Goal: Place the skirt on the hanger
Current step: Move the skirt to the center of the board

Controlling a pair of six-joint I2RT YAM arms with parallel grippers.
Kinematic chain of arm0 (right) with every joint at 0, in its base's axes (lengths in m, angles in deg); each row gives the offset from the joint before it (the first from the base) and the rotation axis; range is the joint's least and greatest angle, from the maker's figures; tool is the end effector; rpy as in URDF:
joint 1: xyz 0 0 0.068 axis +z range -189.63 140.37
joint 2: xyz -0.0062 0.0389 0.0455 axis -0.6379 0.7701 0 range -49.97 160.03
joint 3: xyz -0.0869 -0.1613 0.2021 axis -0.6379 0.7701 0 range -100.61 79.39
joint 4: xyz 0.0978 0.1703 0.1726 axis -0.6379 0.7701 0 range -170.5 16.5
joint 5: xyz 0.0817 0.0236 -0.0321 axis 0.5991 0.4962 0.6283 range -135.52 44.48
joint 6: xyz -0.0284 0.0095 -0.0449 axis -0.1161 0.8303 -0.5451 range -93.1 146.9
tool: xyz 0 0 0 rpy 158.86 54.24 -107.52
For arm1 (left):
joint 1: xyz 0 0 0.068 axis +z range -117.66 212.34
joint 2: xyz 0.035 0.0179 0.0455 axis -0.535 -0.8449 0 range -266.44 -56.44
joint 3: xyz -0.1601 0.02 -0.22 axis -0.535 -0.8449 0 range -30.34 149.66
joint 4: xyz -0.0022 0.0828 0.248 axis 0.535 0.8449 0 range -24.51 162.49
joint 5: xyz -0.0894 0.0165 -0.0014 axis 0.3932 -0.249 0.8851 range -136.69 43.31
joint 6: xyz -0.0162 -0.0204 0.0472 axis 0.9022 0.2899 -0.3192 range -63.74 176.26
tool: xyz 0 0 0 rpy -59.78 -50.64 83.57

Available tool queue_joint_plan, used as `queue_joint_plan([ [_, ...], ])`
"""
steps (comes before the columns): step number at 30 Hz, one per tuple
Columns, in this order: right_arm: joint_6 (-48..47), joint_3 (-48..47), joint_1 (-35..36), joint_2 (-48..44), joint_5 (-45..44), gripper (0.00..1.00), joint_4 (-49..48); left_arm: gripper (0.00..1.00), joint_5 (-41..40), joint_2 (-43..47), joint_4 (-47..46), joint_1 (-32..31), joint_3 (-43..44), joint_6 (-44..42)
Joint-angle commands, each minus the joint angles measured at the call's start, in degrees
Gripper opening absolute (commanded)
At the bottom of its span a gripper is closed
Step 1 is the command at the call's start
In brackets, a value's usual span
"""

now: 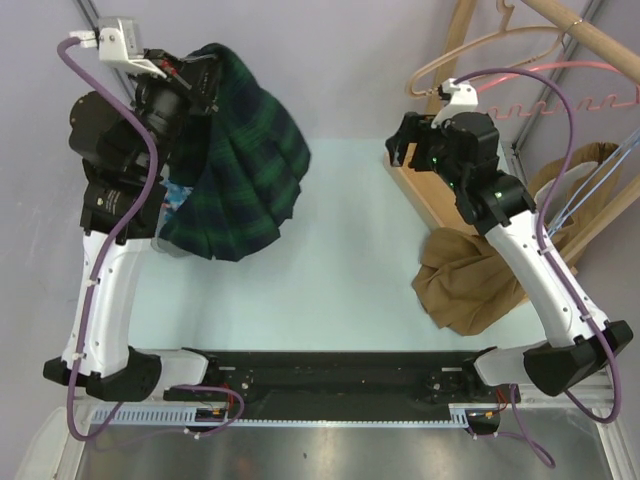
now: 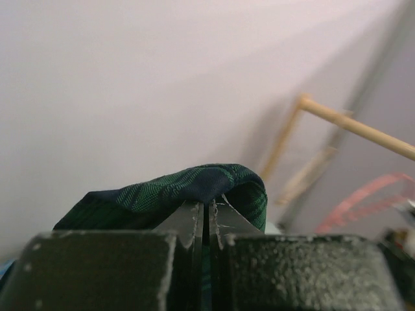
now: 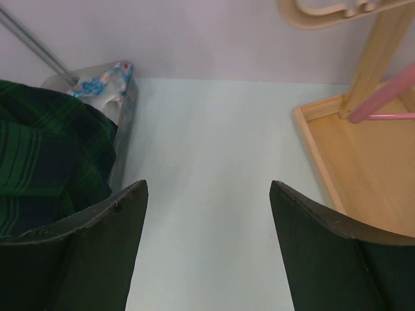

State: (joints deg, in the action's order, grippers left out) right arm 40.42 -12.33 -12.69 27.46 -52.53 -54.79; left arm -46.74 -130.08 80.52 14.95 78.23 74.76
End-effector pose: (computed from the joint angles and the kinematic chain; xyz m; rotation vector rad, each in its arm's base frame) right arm 0.2626 0.1285 0.4681 -0.1196 1.7821 0.4023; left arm 0.2054 -0.0643 0.5936 -0.0128 1.2415 -0.5447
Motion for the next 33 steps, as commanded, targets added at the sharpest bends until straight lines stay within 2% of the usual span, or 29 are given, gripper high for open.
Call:
queue_joint_plan([
  [1, 1.9, -0.2, -1.8, -3.2, -1.3, 0.81, -0.3, 0.00, 30.6, -1.3, -9.6, -0.3, 5.3, -0.9],
  [2, 2.0, -0.2, -2.1, -3.5, -1.5, 0.81, -0.1, 0.00, 37.7, -1.8, -10.2, -0.3, 5.6, -0.5],
  [5, 2.7, -0.4, -2.6, -4.6, -2.9, 0.81, 0.8, 0.00, 49.4, -2.6, -10.9, -1.3, 3.0, -0.9],
  [8, 3.8, -0.7, -3.9, -5.9, -3.6, 0.81, 2.1, 0.00, 57.0, -0.8, -8.5, -3.6, -4.8, -4.9],
  [9, 4.0, -0.7, -4.2, -6.2, -3.5, 0.81, 2.5, 0.00, 57.2, 1.1, -7.0, -5.4, -7.6, -6.7],
  [11, 4.1, -1.2, -5.1, -6.9, -2.6, 0.81, 4.2, 0.08, 54.0, 3.7, -5.9, -8.3, -18.4, -10.4],
  [12, 4.1, -1.4, -5.6, -7.0, -2.4, 0.82, 5.1, 0.08, 49.9, 4.8, -6.5, -9.2, -22.8, -11.0],
  [13, 4.1, -1.6, -5.7, -7.2, -2.1, 0.82, 6.0, 0.10, 46.8, 7.2, -7.3, -10.2, -31.3, -10.9],
  [14, 4.0, -2.1, -5.9, -7.6, -1.9, 0.83, 7.8, 0.22, 44.8, 7.9, -9.6, -11.8, -35.4, -10.2],
  [15, 3.8, -2.2, -6.0, -7.5, -1.3, 0.83, 8.6, 0.42, 42.8, 8.3, -11.0, -12.5, -39.3, -9.8],
  [16, 3.6, -2.2, -6.1, -7.6, -1.2, 0.84, 10.0, 0.66, 40.6, 8.8, -11.2, -13.5, -45.7, -9.7],
  [18, 3.4, -2.0, -6.1, -7.7, -0.8, 0.84, 11.1, 0.73, 33.1, 8.6, -10.6, -16.4, -51.8, -9.7],
  [19, 3.4, -2.1, -6.0, -7.6, -0.6, 0.85, 12.4, 0.83, 30.1, 8.7, -10.0, -16.8, -53.1, -8.9],
  [21, 2.9, -1.7, -6.1, -7.5, 1.8, 0.85, 13.5, 0.84, 22.9, 9.5, -9.1, -16.9, -56.2, -7.8],
  [22, 2.5, -1.5, -6.1, -7.3, 3.5, 0.85, 14.5, 0.84, 14.9, 10.1, -9.0, -16.9, -57.0, -7.2],
  [25, -0.9, -0.7, -4.3, -6.0, 10.9, 0.85, 17.3, 0.87, 4.5, 12.6, -9.3, -16.6, -59.1, -6.8],
  [27, -3.5, 0.0, 0.8, -4.1, 9.9, 0.87, 19.0, 0.89, 0.5, 14.0, -9.7, -16.0, -60.0, -6.0],
  [29, -4.6, 0.8, 5.0, -2.0, 8.3, 0.88, 21.1, 0.89, 0.1, 13.9, -9.8, -14.4, -60.2, -4.0],
  [30, -4.1, 1.2, 8.7, -1.1, 4.6, 0.89, 21.6, 0.89, -1.9, 12.6, -9.2, -13.6, -60.1, -3.0],
  [33, -2.2, 2.1, 13.9, 2.6, 1.5, 0.90, 23.1, 0.88, -2.2, 6.9, -5.9, -10.6, -59.4, 0.1],
])
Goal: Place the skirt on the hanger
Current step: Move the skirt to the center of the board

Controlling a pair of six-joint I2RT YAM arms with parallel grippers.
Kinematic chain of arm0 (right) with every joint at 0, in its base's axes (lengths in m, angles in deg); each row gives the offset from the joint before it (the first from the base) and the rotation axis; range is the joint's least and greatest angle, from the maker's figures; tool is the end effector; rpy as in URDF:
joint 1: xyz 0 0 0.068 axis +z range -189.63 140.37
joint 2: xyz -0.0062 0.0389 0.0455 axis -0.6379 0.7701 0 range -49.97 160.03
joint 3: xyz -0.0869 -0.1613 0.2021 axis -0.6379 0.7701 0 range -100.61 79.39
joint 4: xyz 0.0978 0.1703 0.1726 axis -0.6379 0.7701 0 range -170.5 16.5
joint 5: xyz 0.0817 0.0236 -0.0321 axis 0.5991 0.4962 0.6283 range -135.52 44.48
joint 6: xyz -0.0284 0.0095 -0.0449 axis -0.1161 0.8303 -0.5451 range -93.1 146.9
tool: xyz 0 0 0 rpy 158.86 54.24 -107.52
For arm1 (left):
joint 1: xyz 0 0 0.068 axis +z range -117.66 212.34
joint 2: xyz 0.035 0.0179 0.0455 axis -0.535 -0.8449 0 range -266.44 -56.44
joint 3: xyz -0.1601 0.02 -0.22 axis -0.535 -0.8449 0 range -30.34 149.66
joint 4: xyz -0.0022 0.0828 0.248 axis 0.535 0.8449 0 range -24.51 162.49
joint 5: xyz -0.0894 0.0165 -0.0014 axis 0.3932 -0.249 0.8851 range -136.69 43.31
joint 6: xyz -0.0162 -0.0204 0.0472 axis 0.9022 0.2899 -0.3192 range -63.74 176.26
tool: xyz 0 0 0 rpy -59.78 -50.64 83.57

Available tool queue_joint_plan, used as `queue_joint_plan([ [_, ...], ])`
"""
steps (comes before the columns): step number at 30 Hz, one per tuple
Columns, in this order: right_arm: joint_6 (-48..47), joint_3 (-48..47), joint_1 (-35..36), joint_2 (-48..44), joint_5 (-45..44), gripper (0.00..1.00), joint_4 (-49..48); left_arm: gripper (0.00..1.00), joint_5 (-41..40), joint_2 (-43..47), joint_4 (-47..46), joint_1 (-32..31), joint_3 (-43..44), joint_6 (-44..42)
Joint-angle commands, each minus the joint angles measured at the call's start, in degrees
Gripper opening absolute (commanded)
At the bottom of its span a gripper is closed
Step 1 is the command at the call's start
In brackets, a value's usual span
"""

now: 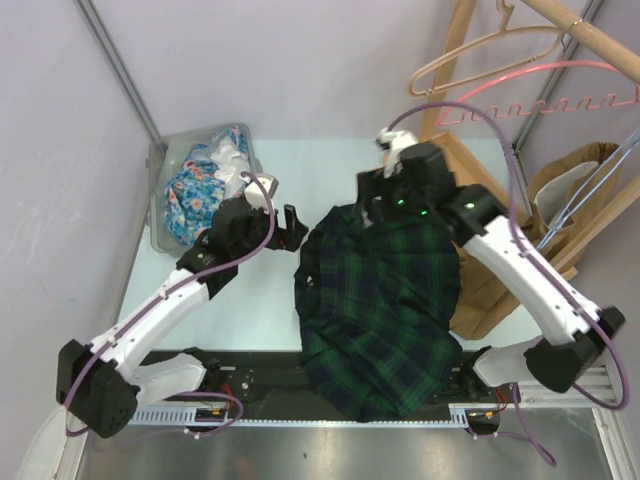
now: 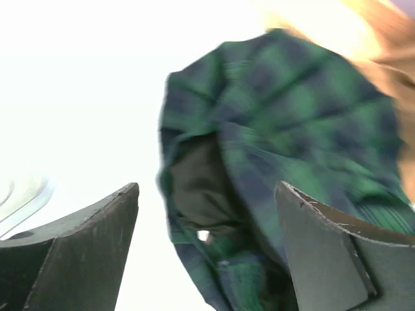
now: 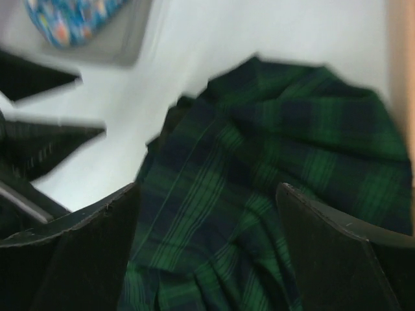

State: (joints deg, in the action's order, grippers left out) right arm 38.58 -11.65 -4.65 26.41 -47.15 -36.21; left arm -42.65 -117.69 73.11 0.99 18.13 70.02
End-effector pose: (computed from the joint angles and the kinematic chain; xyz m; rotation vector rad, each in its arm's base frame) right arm 0.2259 0.1568 0.4359 -0.4112 2.0811 0.4611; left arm 0.2104 -0.1311 0.3111 0.3492 1.9407 -0.5896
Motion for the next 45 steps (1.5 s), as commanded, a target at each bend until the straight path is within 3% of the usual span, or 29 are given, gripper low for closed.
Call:
queue_joint_plan([
  [1, 0.0, 2.4, 7.2, 4.5, -4.7, 0.91, 4.3, 0.85, -4.6, -7.3, 2.0, 5.2, 0.8, 5.1],
  [10, 4.7, 5.5, 20.7, 7.9, -7.2, 0.94, 1.9, 0.60, 7.7, -26.4, -0.2, 7.1, 11.9, 6.3],
  [19, 9.8, 6.8, 23.6, 8.7, -11.9, 0.94, -0.5, 0.45, 13.6, -34.6, -6.3, 7.0, 12.9, 4.2],
  [21, 9.9, 6.8, 23.3, 8.2, -12.3, 0.94, -0.5, 0.45, 13.7, -35.1, -6.7, 7.0, 12.2, 4.3],
  [24, 9.9, 6.8, 23.0, 7.8, -12.6, 0.94, -0.9, 0.54, 11.4, -36.7, -6.5, 6.4, 12.7, 3.9],
  [27, 9.6, 6.8, 23.3, 8.0, -11.5, 0.94, -1.4, 0.53, 8.8, -39.7, -6.7, 6.4, 15.0, 3.5],
  [35, 9.1, 6.3, 26.9, 11.5, -14.9, 0.94, 2.3, 0.31, 6.2, -41.6, -11.4, 6.4, 18.3, 0.7],
  [45, 14.3, 5.4, 31.8, 19.7, -21.6, 0.93, 4.1, 0.47, 13.7, -39.1, -19.6, 6.4, 12.6, 0.0],
])
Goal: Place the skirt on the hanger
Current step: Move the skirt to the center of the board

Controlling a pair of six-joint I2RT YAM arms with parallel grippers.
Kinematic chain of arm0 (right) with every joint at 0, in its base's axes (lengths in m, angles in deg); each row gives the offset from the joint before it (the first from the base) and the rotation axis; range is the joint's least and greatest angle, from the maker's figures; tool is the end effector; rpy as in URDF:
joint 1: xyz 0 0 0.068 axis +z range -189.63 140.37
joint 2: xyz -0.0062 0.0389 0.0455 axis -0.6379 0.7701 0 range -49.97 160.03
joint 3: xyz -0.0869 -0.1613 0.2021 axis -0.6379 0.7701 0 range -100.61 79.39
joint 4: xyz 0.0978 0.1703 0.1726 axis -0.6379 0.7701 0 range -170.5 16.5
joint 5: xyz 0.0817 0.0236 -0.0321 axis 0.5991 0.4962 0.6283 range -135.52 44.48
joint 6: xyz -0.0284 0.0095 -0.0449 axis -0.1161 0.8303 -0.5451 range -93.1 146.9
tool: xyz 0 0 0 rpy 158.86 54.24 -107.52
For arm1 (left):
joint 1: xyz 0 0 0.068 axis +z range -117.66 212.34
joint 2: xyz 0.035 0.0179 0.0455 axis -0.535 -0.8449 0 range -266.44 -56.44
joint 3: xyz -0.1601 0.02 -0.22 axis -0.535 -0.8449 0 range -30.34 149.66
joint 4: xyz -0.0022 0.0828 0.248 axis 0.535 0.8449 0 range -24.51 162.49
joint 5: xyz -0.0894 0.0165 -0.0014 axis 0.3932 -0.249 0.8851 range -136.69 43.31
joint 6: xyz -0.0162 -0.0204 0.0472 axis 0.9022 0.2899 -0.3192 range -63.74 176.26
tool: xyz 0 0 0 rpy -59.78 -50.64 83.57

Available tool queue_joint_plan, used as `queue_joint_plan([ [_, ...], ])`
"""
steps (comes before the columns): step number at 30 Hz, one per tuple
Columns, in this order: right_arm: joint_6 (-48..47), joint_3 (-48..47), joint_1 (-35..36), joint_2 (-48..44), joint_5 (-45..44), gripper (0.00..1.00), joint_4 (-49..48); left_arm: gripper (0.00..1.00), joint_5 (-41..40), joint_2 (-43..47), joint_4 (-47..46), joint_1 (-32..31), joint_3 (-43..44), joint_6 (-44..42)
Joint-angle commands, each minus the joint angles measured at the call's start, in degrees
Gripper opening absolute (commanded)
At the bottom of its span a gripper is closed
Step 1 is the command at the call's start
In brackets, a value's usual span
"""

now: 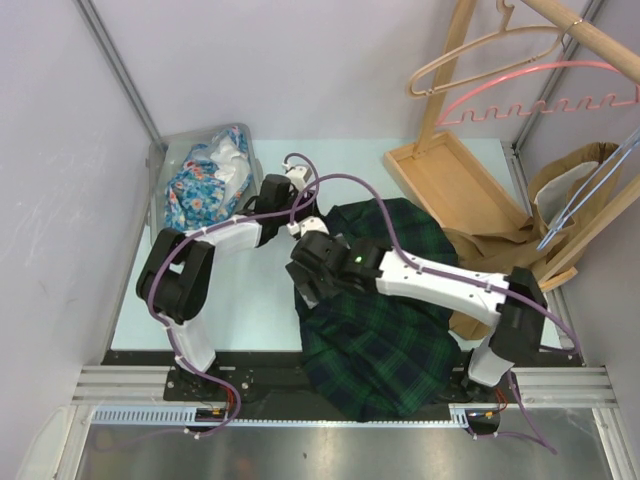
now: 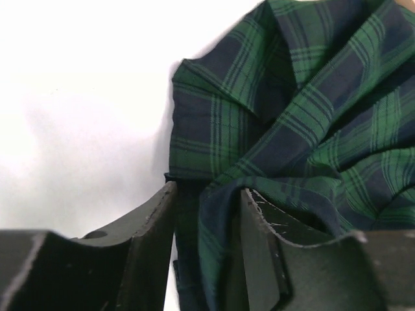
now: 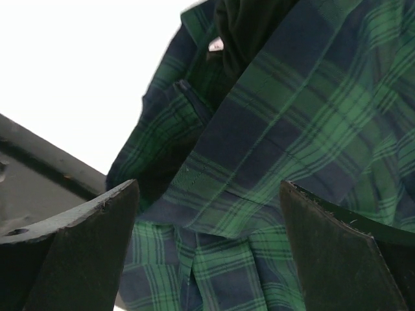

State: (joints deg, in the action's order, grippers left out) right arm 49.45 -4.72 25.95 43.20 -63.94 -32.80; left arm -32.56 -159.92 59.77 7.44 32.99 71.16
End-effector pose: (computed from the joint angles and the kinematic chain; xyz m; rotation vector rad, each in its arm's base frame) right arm 0.1529 0.3095 0.3076 -0.8039 2.3691 0.2277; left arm 0.3565 -0.1751 0.1968 0.3385 2.2021 -0.6577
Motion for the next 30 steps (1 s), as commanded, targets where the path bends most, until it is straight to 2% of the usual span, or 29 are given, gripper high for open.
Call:
queue_joint_plan([
  [1, 3.7, -1.6, 1.4, 3.8, -5.6, 0.93, 0.4, 0.47, 4.0, 3.4, -6.2, -0.1, -2.4, -1.4],
  [3, 5.8, -1.8, 1.7, 6.5, -7.5, 0.92, 0.6, 0.47, 4.1, 3.8, -5.9, -0.1, -2.6, -1.2],
  [6, 9.8, -2.9, 2.2, 9.7, -10.5, 0.85, 4.4, 0.45, 3.7, 3.9, -5.2, -0.1, -2.5, -0.8],
  [8, 14.2, -3.2, 3.0, 10.3, -12.4, 0.74, 10.0, 0.45, 3.3, 4.0, -4.7, -0.1, -2.5, -0.8],
  [9, 15.8, -2.8, 3.3, 9.4, -14.1, 0.62, 11.8, 0.45, 2.9, 4.0, -4.6, -0.1, -2.7, -0.7],
  [11, 20.2, -2.0, 4.5, 7.6, -15.6, 0.52, 16.9, 0.45, 2.5, 4.3, -4.3, -0.1, -3.0, -0.7],
  [12, 21.3, -1.3, 5.0, 5.1, -16.3, 0.41, 18.1, 0.45, 2.4, 4.4, -4.3, -0.1, -3.1, -0.8],
  [17, 26.8, 4.1, 4.1, -1.8, -16.3, 0.23, 23.2, 0.46, 3.4, 5.8, -2.6, -0.1, -3.4, -1.5],
  [18, 28.2, 4.8, 3.3, -2.5, -16.2, 0.15, 24.1, 0.45, 3.3, 6.4, -1.9, -0.1, -3.4, -2.1],
  [21, 29.8, 8.5, 1.2, -4.6, -15.7, 0.06, 24.6, 0.46, 3.3, 8.2, 1.5, -0.1, -3.6, -2.7],
  [24, 30.4, 10.9, -0.5, -6.6, -15.6, 0.03, 24.3, 0.47, 2.9, 10.7, 3.7, -0.1, -5.1, -3.3],
  [28, 29.1, 13.0, -4.8, -8.9, -14.5, 0.01, 22.0, 0.51, 2.5, 16.0, 7.0, -0.1, -7.0, -3.8],
  [30, 28.7, 13.6, -5.6, -9.8, -13.9, 0.00, 20.9, 0.53, 4.7, 16.9, 6.8, -0.1, -8.2, -3.9],
])
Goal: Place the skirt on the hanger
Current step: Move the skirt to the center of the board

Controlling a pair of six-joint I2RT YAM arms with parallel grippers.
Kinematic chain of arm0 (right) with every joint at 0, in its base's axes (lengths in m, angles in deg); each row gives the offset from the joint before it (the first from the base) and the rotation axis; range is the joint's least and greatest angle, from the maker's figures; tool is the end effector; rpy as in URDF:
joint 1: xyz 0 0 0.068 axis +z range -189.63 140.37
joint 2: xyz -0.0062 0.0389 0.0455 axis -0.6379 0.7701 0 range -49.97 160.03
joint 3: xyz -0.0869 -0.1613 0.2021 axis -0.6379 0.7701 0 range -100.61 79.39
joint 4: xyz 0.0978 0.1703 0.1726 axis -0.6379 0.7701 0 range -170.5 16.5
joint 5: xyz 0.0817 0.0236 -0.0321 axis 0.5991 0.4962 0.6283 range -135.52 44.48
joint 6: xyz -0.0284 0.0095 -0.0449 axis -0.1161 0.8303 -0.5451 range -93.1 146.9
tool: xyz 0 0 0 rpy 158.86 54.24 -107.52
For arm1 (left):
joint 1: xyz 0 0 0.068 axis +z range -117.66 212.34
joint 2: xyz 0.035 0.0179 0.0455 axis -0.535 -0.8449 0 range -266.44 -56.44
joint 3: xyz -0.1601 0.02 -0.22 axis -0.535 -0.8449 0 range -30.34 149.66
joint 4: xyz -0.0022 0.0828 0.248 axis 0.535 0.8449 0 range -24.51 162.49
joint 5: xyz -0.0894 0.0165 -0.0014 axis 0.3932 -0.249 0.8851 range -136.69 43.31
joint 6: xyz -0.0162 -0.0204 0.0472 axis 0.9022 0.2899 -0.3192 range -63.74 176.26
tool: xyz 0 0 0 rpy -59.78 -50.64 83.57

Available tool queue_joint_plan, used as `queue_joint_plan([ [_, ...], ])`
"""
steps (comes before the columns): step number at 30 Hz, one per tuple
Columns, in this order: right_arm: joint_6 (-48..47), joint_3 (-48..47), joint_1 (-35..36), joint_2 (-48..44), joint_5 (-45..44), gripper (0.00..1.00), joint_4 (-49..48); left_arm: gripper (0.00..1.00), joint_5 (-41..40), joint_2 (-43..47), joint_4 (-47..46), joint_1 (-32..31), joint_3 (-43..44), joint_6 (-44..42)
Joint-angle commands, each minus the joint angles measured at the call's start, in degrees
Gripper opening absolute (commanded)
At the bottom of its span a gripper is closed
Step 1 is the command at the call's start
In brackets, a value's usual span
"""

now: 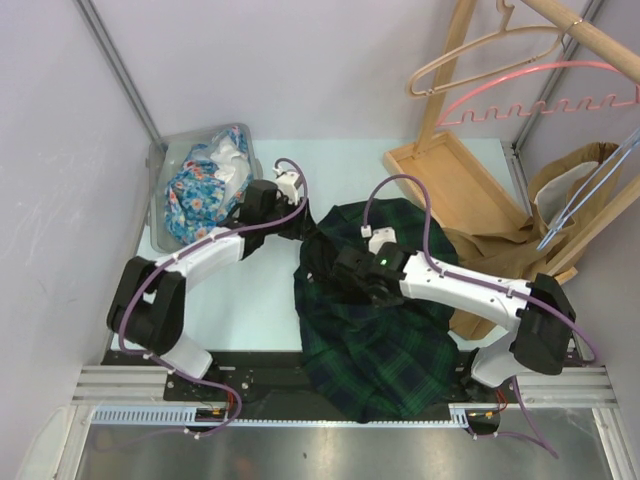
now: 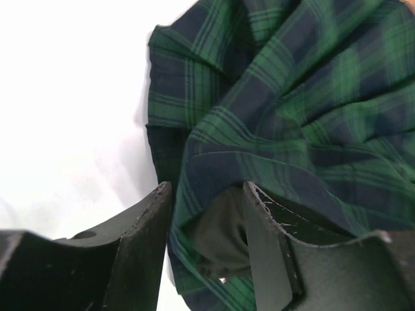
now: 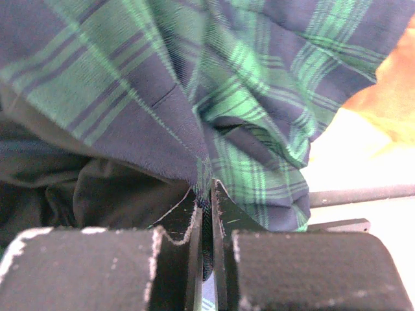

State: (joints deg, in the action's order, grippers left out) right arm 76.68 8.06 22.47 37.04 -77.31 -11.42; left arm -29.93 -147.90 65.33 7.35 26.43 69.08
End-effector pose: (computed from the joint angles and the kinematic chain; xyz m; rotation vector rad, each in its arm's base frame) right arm 0.1420 0.2279 0.2648 -0.2466 2.6026 -0.3177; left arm 0.3142 -0.1578 0.2261 0.4067 2.1909 -0.6880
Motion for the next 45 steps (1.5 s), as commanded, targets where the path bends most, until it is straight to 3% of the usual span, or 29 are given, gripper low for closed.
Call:
queue_joint_plan([
  [1, 0.9, 0.9, -3.0, -3.9, -0.5, 0.00, -0.7, 0.53, 3.0, 4.7, 0.7, -0.1, -2.0, -1.7],
  [4, 0.0, 1.0, -4.6, -4.6, 0.2, 0.00, -1.7, 0.52, 7.2, 3.2, 0.3, -0.6, -1.8, -2.2],
  [8, -0.7, 1.1, -7.0, -5.6, 0.7, 0.00, -2.9, 0.49, 6.5, 3.1, 1.8, -1.5, -2.8, -5.1],
  [12, -1.7, 1.1, -10.0, -6.6, 1.0, 0.00, -4.4, 0.47, -0.2, 5.2, 4.8, -1.5, -3.8, -5.3],
  [16, -3.7, 1.1, -12.3, -7.1, 2.0, 0.00, -6.3, 0.48, -12.1, 4.8, 6.6, -1.4, -3.4, -4.1],
  [27, -6.2, 1.1, -13.9, -7.7, 2.9, 0.00, -7.4, 0.43, 1.1, -0.7, -2.3, -1.4, -1.8, -3.4],
  [33, -6.4, 1.3, -13.9, -7.9, 3.4, 0.00, -7.7, 0.38, -0.6, -0.1, -8.3, -1.4, -3.2, -1.1],
  [42, -7.2, 1.5, -14.4, -9.1, 3.1, 0.00, -7.2, 0.16, 0.4, -5.9, -10.2, -1.4, 0.3, -2.4],
  [45, -8.0, 1.5, -15.6, -10.3, 3.6, 0.00, -7.2, 0.00, 1.1, -7.2, -9.8, -1.4, 1.1, -3.1],
])
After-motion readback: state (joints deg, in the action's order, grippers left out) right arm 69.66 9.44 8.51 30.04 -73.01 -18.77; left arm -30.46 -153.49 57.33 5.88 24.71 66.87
